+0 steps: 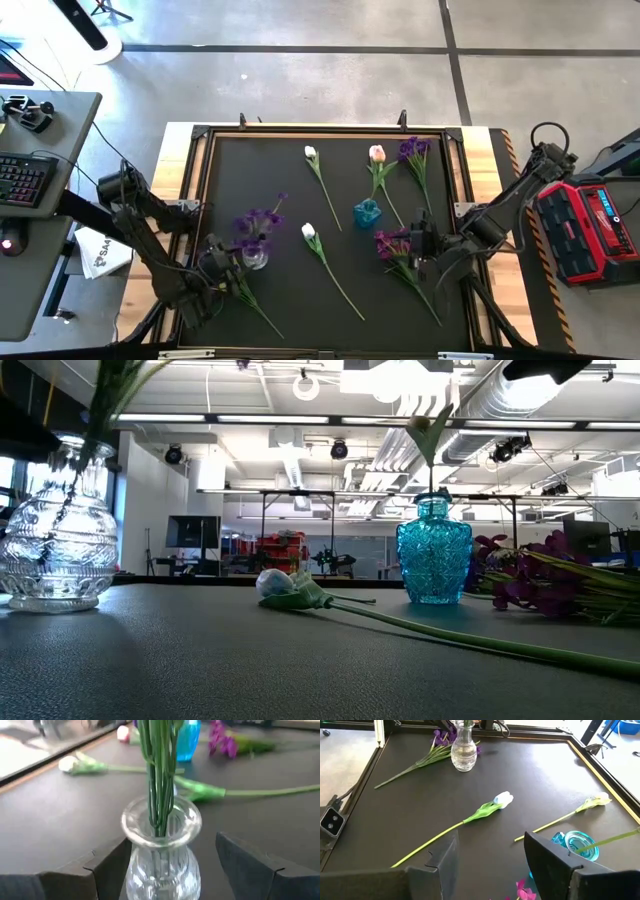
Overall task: Sort flowers into vase by color
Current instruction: Move the transparent flower vase to the top left of the table
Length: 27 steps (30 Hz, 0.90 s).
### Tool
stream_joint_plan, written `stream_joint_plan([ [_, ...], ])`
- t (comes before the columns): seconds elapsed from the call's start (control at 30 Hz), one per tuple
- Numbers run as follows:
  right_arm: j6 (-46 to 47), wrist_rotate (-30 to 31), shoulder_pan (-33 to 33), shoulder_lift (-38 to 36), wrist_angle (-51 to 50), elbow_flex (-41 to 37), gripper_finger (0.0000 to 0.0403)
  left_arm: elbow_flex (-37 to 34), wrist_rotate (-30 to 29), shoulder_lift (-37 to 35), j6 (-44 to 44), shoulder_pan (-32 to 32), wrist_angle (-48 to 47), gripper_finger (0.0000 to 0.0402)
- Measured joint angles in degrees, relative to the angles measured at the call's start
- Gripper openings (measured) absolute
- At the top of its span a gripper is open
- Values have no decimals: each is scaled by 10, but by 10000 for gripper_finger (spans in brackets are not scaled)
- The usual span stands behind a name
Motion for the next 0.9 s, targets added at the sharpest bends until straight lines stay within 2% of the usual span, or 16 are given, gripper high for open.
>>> stream_joint_plan([
  [0.47, 0, -3, -4, 0, 0, 0, 192, 0, -12, 0, 15, 45, -2, 278],
  [0.77, 0, -3, -4, 0, 0, 0, 192, 0, -12, 0, 20, 46, -2, 278],
  [0.9, 0, -3, -4, 0, 0, 0, 192, -25, -12, 0, 16, 46, 23, 278],
])
